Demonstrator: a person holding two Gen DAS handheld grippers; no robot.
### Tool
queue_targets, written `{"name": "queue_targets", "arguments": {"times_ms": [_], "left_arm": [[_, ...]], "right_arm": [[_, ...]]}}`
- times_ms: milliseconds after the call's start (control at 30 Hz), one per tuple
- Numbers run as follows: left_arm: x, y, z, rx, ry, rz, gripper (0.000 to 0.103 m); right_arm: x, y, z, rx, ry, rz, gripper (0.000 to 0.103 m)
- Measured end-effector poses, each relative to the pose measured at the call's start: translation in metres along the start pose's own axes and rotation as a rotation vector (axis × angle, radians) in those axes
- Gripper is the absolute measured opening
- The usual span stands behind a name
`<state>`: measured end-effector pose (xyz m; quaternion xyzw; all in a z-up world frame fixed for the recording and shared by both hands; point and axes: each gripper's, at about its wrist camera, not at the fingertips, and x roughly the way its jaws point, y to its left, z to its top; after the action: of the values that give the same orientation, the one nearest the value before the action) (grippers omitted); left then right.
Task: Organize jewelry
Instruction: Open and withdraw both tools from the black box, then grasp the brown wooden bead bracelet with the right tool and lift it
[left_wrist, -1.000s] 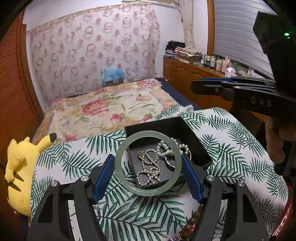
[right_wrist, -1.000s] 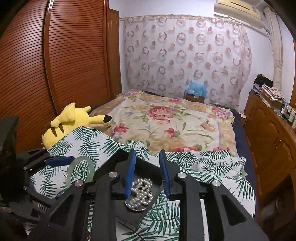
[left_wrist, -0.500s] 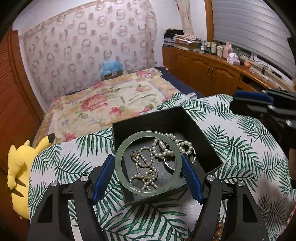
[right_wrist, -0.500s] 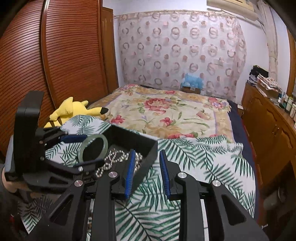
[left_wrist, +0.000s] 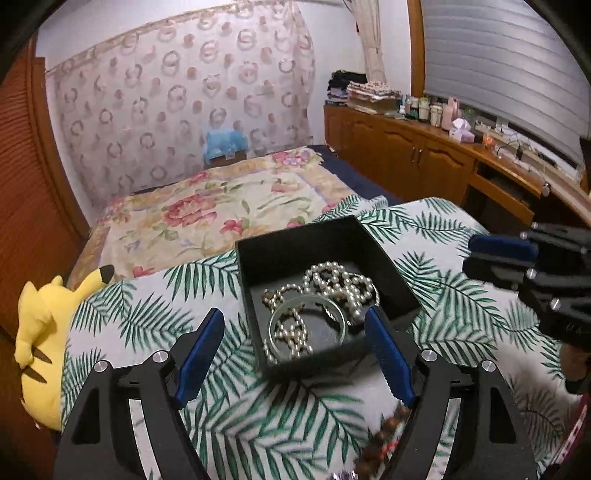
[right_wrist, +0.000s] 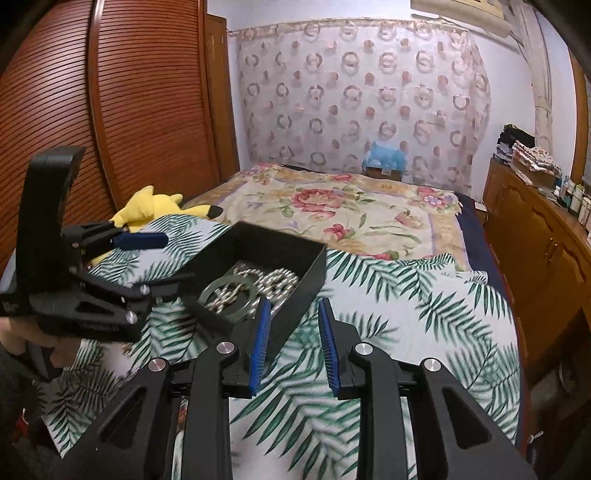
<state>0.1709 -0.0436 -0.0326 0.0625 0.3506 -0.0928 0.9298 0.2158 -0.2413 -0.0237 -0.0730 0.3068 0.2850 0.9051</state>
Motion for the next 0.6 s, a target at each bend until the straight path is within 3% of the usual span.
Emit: {"name": "queue_targets", "arguments": {"times_ms": [300, 600], "left_arm": [[-0.035, 0.008, -0.046, -0.052, -0.014, -0.031, 0.076], [-0.043, 0.027, -0.086, -0.128, 0.021, -0.052, 0.077]], "right_arm": [[-0.016, 0.036, -0.039, -0.012, 0.015, 0.057, 0.029], [0.003, 0.052, -0.056, -0.045, 0.086, 0.067, 0.029]]}}
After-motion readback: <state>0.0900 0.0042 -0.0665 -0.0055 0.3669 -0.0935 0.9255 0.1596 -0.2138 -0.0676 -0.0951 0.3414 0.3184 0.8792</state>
